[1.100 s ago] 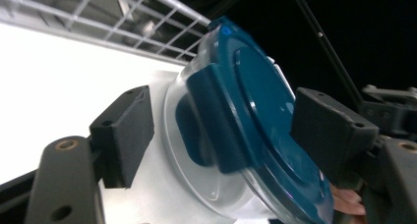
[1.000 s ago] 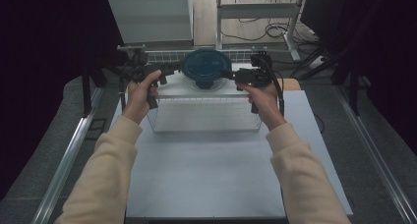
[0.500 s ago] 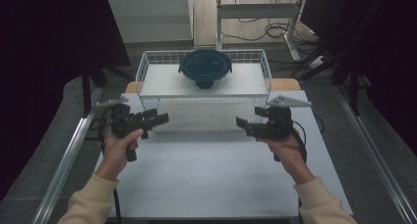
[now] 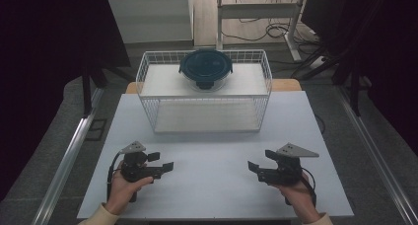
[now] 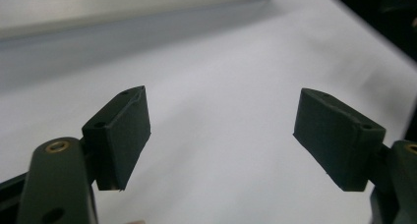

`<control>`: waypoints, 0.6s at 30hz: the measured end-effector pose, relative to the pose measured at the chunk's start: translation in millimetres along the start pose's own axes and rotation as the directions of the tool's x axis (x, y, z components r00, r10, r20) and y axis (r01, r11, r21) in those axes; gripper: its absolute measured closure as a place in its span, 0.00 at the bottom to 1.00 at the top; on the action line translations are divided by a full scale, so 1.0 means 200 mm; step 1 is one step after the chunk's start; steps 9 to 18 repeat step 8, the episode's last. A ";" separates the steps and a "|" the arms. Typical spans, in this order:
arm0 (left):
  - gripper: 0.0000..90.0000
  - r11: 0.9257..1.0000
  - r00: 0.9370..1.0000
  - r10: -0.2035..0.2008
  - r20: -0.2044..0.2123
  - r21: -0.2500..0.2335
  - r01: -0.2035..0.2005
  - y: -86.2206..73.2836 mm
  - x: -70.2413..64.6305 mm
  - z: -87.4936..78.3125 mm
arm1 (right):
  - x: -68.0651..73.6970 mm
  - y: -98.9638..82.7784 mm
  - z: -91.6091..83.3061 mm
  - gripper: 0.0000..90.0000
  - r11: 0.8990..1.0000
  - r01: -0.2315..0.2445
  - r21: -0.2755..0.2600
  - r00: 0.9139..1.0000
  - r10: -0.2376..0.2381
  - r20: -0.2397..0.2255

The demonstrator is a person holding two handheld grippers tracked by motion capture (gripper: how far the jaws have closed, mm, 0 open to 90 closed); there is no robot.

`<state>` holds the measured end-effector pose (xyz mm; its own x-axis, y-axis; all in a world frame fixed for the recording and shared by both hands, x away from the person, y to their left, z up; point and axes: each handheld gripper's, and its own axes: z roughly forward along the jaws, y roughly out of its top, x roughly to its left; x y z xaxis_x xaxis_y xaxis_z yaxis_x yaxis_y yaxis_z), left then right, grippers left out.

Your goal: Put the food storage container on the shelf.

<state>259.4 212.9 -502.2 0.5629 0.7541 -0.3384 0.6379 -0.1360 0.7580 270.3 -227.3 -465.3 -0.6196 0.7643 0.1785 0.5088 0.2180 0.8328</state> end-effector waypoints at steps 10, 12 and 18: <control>0.24 1.000 0.999 -0.001 -0.045 0.007 0.001 -0.04 0.02 0.03 | -0.02 -0.04 0.03 0.17 1.000 0.007 -0.013 1.000 -0.007 0.022; 0.24 1.000 0.999 -0.001 -0.045 0.007 0.001 -0.04 0.02 0.03 | -0.02 -0.04 0.03 0.17 1.000 0.007 -0.013 1.000 -0.007 0.022; 0.24 1.000 0.999 -0.001 -0.045 0.007 0.001 -0.04 0.02 0.03 | -0.02 -0.04 0.03 0.17 1.000 0.007 -0.013 1.000 -0.007 0.022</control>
